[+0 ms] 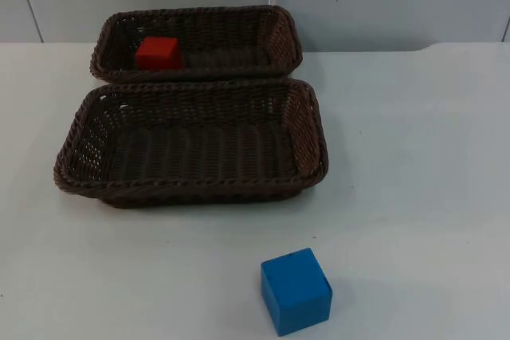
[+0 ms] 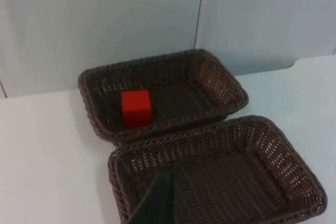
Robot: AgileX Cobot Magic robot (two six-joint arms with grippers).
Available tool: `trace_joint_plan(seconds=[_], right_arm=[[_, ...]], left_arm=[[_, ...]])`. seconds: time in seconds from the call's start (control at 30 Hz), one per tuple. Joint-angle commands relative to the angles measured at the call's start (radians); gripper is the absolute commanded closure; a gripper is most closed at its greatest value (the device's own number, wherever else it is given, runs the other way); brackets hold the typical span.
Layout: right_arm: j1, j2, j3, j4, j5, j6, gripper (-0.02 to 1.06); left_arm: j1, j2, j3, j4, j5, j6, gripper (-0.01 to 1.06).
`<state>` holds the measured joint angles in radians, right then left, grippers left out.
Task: Pick up one cube with the left hand and place it into the upper basket. Pick up one cube with the right hand and place it into the lower basket.
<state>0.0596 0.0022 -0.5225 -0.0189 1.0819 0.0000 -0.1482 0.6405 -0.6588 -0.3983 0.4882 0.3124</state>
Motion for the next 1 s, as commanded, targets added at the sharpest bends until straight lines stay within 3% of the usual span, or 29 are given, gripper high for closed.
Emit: trace_joint_plan(seconds=[0.0,0.13,0.33,0.63,0.97], right_arm=[[0.0,-0.002,0.006,-0.005,-0.003,0.0,-0.01],[0.0,-0.002,0.006,-0.005,-0.003,0.0,-0.01],[0.0,-0.002,0.006,-0.005,-0.003,0.0,-0.01],[0.0,-0.002,0.006,-0.002,-0.003,0.0,-0.01],[0.0,-0.002,0.006,-0.001,-0.003,0.0,-0.01]], left_arm=[[-0.002,-0.052,0.026,0.029,0.007,-0.035,0.16],[-0.002,-0.176,0.099,0.178,0.037,-0.218,0.16],[-0.002,-0.26,0.141,0.347,0.102,-0.372,0.16],[-0.002,-0.307,0.146,0.391,0.168,-0.374,0.16],[-0.002,-0.311,0.146,0.388,0.166,-0.374,0.16]])
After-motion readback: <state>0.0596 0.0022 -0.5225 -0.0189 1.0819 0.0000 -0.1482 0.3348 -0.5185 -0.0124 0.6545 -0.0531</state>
